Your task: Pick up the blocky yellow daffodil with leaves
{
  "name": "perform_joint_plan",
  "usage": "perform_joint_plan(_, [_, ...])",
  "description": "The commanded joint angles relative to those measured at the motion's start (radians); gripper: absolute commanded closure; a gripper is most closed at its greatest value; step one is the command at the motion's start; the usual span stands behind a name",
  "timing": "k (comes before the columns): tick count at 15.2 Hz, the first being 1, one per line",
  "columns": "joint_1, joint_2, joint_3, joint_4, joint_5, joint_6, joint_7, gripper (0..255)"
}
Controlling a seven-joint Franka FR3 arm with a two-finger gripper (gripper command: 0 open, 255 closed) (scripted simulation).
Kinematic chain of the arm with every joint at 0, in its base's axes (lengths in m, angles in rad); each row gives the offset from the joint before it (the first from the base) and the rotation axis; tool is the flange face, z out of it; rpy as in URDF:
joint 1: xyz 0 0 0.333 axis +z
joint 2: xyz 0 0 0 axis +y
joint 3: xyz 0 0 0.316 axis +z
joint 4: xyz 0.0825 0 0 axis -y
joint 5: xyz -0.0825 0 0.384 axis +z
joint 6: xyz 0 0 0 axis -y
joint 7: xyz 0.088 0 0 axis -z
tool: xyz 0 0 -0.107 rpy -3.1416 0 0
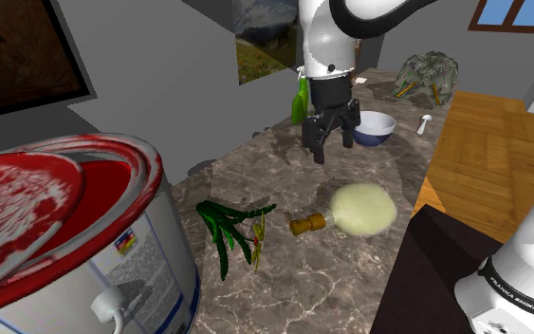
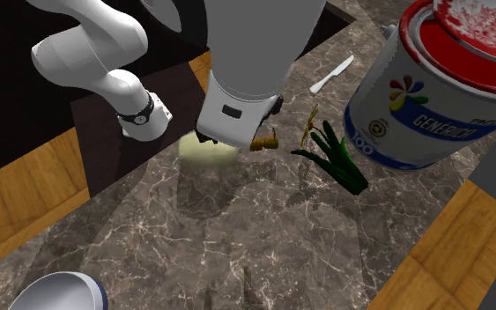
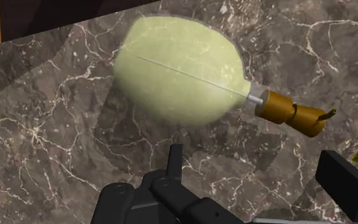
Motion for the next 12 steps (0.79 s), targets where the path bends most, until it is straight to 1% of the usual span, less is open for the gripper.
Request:
perform_joint_plan(1, [0.013, 0.063, 0.026, 0.049, 0.002, 0.010, 0.030, 0])
perform_joint_plan(7, [0.057, 0.286, 0.092, 0.231, -0.032, 0.035, 0.122, 0])
perform_joint_plan(12, [0.117, 0.485, 0.127, 0.419, -0.083, 0.026, 0.198, 0])
